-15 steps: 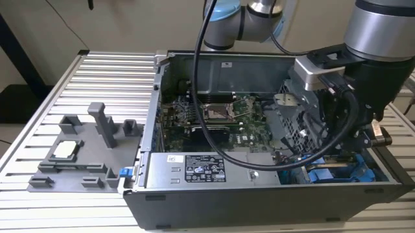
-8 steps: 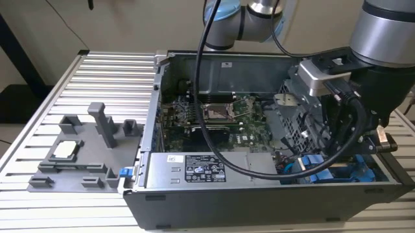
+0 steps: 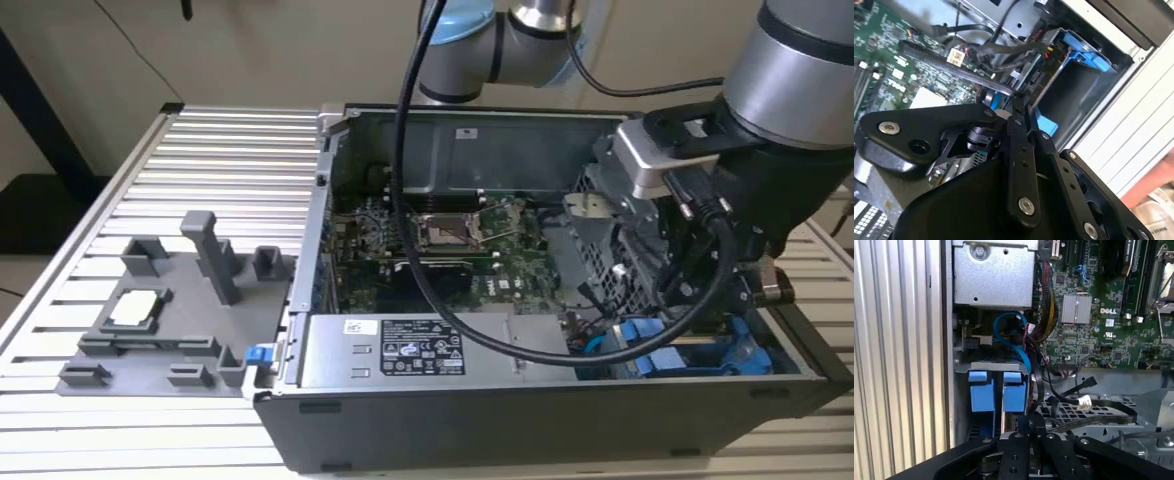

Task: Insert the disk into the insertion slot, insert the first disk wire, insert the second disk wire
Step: 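Insert the second disk wire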

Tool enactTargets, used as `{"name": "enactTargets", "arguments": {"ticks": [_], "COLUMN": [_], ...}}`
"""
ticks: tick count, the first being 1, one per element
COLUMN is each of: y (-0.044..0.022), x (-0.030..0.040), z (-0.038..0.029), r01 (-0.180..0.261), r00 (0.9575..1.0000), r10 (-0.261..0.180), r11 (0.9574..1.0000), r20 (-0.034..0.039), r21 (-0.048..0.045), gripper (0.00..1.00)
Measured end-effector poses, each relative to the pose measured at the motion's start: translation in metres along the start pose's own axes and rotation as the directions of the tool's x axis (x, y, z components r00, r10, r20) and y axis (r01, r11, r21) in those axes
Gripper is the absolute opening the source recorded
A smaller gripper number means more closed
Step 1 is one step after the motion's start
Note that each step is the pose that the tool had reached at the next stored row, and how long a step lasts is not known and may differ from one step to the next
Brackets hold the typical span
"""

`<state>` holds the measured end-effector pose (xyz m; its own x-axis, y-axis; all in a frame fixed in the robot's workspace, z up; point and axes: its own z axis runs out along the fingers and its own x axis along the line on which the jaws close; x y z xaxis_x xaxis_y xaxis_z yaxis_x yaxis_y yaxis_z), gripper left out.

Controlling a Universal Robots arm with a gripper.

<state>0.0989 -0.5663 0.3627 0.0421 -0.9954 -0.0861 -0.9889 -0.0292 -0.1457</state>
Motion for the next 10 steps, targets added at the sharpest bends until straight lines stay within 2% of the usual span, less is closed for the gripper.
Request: {"name": "enactTargets", "arguments": {"ticks": [1, 2, 4, 10], "y": [-0.0002, -0.0009, -0.0032, -0.0096], "x": [0.0007, 0.0020, 0.0053, 0.0148], "z": [0.0000, 0.0001, 0.0000, 0.0005], "r01": [-0.003, -0.004, -0.005, -0.008], "r00": [0.9998, 0.9997, 0.9997, 0.9997], "r10": [0.003, 0.004, 0.005, 0.009], "r11": [1.0000, 1.0000, 0.9999, 0.9989], "r20": [0.0184, 0.0237, 0.0239, 0.0248], "r21": [0.0007, 0.0002, -0.0097, -0.0471], "gripper": [0.16, 0.16, 0.16, 0.16]}}
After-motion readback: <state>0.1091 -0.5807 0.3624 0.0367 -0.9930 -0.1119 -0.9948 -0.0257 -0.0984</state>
